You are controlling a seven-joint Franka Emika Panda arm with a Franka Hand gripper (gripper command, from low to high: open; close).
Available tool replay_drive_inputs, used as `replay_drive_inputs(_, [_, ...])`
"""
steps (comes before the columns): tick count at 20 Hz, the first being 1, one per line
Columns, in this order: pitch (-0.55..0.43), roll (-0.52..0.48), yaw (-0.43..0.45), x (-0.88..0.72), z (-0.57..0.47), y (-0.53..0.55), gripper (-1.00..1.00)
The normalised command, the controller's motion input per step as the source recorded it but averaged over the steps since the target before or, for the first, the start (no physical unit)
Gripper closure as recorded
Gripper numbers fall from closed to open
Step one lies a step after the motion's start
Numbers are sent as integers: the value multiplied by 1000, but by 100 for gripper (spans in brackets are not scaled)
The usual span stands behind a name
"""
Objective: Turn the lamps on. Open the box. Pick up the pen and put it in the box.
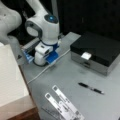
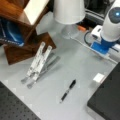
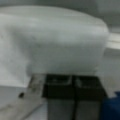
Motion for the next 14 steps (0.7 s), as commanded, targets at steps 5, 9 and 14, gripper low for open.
replay_drive_inputs(5, [-598,20,153,-874,-511,-388,100])
replay_drive_inputs(9, [-592,51,178,-892,-532,-454,100])
replay_drive_inputs(14, [-585,80,222,-901,-550,-513,100])
